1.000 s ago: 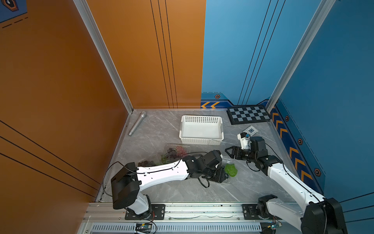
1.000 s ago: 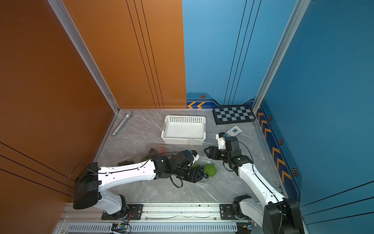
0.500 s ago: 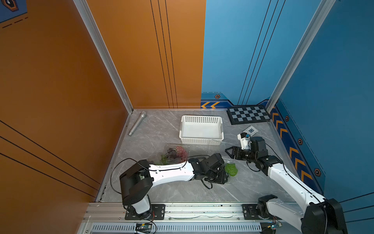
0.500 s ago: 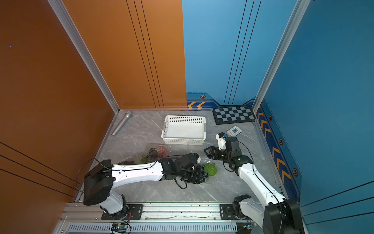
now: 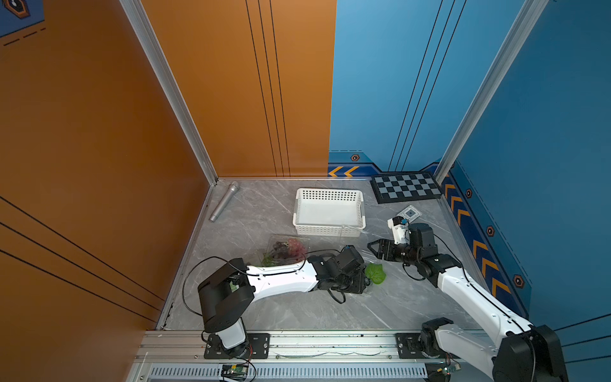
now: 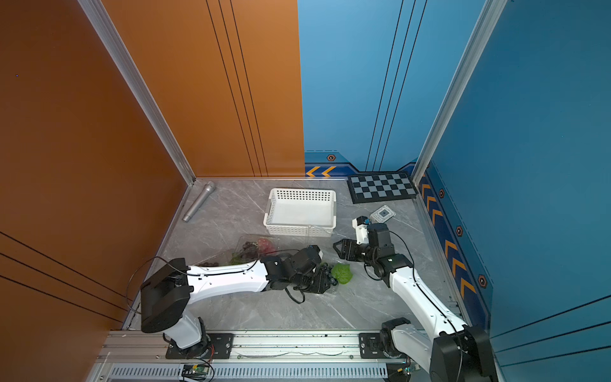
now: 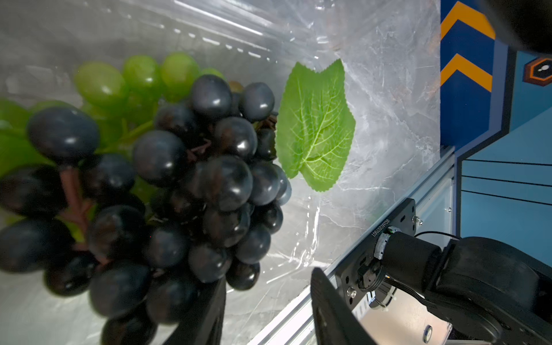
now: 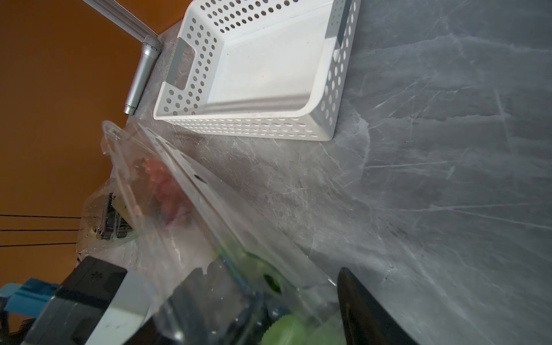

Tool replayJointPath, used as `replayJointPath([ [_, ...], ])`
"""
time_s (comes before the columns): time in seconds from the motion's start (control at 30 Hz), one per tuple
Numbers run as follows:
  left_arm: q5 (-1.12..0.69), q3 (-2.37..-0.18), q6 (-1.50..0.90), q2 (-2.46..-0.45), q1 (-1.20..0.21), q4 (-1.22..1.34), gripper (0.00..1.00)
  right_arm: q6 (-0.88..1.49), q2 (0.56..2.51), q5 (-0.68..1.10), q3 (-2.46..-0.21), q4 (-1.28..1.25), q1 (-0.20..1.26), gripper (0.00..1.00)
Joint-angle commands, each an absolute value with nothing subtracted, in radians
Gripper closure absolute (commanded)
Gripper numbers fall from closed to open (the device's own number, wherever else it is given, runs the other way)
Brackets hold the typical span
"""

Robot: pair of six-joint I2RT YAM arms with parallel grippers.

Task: Pack grapes into containers
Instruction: Close the packing box at the center of the board.

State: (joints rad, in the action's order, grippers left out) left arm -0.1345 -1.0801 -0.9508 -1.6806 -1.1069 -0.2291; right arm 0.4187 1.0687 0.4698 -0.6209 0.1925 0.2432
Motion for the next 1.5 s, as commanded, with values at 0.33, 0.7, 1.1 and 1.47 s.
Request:
replayJointPath([
  [0.33,-0.208,-1.065,-0.968,-1.501,-1.061,-0.242,0.5,0.426,1.032,0.498,-0.645,0.217,0.26,0.27],
  [0.7,-0.167,-0.896,-0.966,-1.244,-0.867,-0.306,0.49,0.43,0.94,0.512,-0.676,0.267,0.318,0.25],
  [1.1,-0.143,-0.809,-0.951,-1.103,-0.753,-0.337,0.47,0.483,0.987,0.504,-0.72,0.281,0.471,0.24],
  [1.47,-0.144,-0.772,-0.955,-1.099,-0.736,-0.331,0.46,0.53,1.123,0.384,-0.73,0.231,0.633,0.27],
])
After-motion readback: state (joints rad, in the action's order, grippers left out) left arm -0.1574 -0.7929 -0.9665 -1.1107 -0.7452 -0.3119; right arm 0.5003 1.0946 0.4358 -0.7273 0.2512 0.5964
